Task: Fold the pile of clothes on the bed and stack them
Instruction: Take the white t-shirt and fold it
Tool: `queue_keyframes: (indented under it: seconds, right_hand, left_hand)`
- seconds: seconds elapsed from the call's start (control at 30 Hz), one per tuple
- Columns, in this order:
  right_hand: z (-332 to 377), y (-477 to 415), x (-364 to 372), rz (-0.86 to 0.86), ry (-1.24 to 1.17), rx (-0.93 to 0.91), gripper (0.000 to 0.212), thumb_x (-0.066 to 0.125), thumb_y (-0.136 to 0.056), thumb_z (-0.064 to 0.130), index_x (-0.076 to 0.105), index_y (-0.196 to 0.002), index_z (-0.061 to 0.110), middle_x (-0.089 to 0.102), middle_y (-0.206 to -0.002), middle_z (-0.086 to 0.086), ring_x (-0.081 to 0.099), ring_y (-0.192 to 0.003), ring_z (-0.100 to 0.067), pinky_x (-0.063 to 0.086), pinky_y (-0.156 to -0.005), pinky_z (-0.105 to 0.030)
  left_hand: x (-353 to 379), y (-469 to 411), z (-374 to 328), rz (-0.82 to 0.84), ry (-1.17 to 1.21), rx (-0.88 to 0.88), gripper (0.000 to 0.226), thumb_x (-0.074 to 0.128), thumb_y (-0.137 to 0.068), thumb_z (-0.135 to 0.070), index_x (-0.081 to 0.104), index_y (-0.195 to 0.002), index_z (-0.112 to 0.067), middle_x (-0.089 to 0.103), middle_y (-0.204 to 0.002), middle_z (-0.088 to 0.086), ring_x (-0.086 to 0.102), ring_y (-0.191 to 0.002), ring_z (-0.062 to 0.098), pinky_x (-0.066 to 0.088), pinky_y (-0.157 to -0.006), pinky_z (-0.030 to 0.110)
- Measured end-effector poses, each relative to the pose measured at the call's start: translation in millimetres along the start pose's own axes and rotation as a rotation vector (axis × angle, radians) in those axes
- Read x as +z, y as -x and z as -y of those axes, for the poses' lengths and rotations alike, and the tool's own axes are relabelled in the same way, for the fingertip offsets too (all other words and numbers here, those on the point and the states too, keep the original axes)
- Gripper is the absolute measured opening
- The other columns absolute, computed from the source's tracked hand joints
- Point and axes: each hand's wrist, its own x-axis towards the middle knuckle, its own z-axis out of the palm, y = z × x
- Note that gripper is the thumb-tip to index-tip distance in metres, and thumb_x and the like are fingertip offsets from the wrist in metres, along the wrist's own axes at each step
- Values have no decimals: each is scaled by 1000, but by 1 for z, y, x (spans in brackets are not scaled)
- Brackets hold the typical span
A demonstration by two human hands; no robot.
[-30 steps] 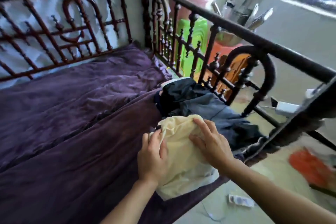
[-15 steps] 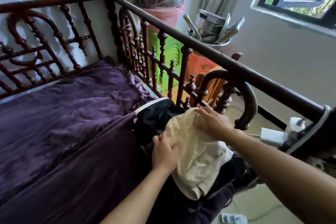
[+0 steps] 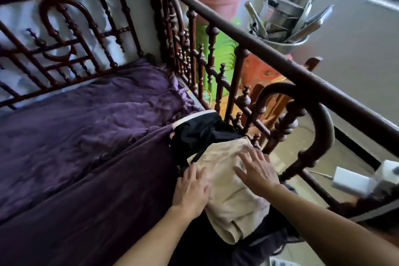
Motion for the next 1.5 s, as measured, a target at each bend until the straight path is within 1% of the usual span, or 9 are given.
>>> queue_keyframes:
  seconds: [0.1, 0.3, 0.43, 0.6, 0.77, 0.87, 1.03, 1.13, 1.5]
  right_hand:
    - [33, -7, -22, -65, -21, -170, 46, 40, -95, 54, 50, -131, 28, 46, -141, -1, 42, -129, -25, 36, -101, -42]
    - [144, 7, -55, -50, -61, -593, 38, 41, -96, 50, 59, -117, 23, 58, -115, 1, 54, -111, -22, 44, -88, -38]
    - [227, 48, -66, -79, -70, -858, 39, 39, -97, 49, 58, -119, 23, 59, -114, 2, 55, -111, -20, 47, -86, -36]
    - [337, 110, -77, -104, -137, -1164, 36, 44, -97, 44, 60, -118, 19, 62, -115, -1, 58, -110, -25, 50, -82, -38]
    - [450, 186, -80, -126, -113, -1354, 35, 40, -97, 45, 56, -121, 24, 60, -118, 3, 58, -110, -22, 49, -81, -36]
    - [518, 233, -75, -122, -134, -1421, 36, 41, -97, 43, 57, -123, 24, 61, -118, 2, 59, -109, -24, 49, -82, -36]
    - [625, 306, -63, -94, -114, -1464, 36, 38, -98, 45, 53, -124, 26, 57, -122, 5, 56, -112, -19, 46, -81, -34]
    - [675, 334, -54, -65, -97, -1481, 35, 37, -99, 46, 51, -125, 28, 56, -120, 6, 55, -111, -17, 45, -77, -32]
    - [846, 307, 8, -12, -30, -1440, 35, 37, -96, 51, 50, -123, 32, 57, -118, 9, 60, -103, -16, 45, -69, -30]
  left_hand:
    - [-14, 40, 14, -46, -23, -111, 40, 39, -97, -42, 44, -133, -25, 46, -132, 0, 45, -118, 20, 37, -98, 35]
    - [-32, 171, 55, -160, -8, -409, 27, 39, -98, -34, 56, -117, -23, 56, -114, -5, 55, -104, 15, 43, -86, 31]
    - [-48, 274, 81, -235, -57, -615, 22, 40, -98, -31, 57, -107, -21, 58, -106, -5, 57, -96, 16, 44, -75, 31]
    - [-64, 401, 115, -330, -127, -878, 23, 40, -96, -31, 57, -105, -19, 59, -109, 0, 58, -102, 21, 46, -81, 37]
    - [-61, 528, 150, -413, -102, -1105, 22, 46, -92, -29, 61, -101, -17, 63, -105, 5, 63, -98, 28, 50, -78, 40]
    - [-56, 599, 177, -444, -103, -1188, 21, 47, -91, -29, 62, -100, -18, 63, -104, 5, 63, -97, 28, 51, -75, 39]
    - [-53, 711, 235, -376, -123, -1268, 26, 39, -94, -33, 57, -108, -19, 58, -113, 3, 58, -105, 24, 48, -84, 37]
    - [-55, 758, 267, -376, -123, -1303, 26, 39, -95, -33, 57, -109, -20, 58, -113, 2, 59, -104, 24, 46, -79, 33]
    - [-47, 809, 438, -377, -26, -1289, 25, 38, -96, -33, 56, -103, -19, 59, -106, 1, 60, -97, 22, 47, -76, 34]
